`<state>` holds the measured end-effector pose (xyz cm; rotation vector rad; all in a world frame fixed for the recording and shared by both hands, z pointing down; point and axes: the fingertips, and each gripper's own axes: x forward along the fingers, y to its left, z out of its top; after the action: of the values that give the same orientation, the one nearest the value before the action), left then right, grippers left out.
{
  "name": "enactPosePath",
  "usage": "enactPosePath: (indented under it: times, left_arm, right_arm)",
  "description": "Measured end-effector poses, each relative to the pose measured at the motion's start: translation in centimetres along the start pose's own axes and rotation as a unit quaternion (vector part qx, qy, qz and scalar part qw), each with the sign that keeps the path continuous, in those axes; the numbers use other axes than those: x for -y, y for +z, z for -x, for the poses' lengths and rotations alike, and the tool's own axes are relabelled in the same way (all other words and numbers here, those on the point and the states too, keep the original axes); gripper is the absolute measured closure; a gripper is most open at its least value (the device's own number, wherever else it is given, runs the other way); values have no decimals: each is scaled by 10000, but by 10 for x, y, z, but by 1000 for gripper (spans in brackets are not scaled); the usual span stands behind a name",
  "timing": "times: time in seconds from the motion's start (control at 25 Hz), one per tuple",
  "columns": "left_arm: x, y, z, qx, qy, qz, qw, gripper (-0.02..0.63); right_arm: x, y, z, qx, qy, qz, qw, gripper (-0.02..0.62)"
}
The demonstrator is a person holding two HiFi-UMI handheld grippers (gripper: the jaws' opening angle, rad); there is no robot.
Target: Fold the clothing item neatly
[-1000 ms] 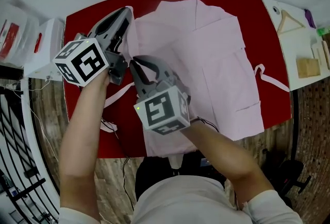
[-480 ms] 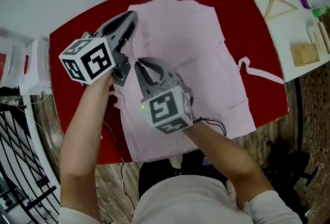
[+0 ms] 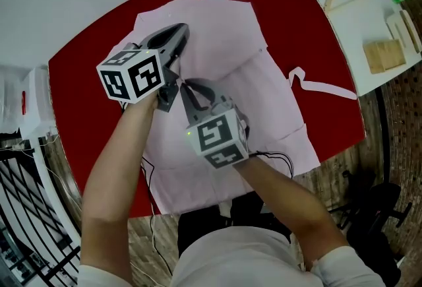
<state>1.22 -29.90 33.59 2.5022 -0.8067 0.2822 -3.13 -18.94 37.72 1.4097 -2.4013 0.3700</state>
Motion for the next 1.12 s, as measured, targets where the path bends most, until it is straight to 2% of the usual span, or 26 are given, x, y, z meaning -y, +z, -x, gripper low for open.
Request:
enactPosePath:
  times: [0.28,0.44,0.6,0.92,1.12]
  left_arm:
    - [-5,-43,-39,-443,19,148,9989,594]
    - [-2,-64,-55,-661,-165,199,9975,591]
    - [3,-79,-59,-937,-411,196,9946,487]
    - [-1,-77,-17,-875,-528,63,9947,480]
    - [-17,-93,27,-1053,-438,61,9935,481]
  right_arm:
    - [29,-52,-6,-458,-185,-446,9978,568]
    - [42,-74,-8,-664,-279,-605,9956,568]
    - [55,-93,-10,-858,-368,-1014,9905,568]
    - [77,-121,4,-1133,-660,-1801,9749,566]
    - [97,-120,25,-1044,-1121,-2010,9675,566]
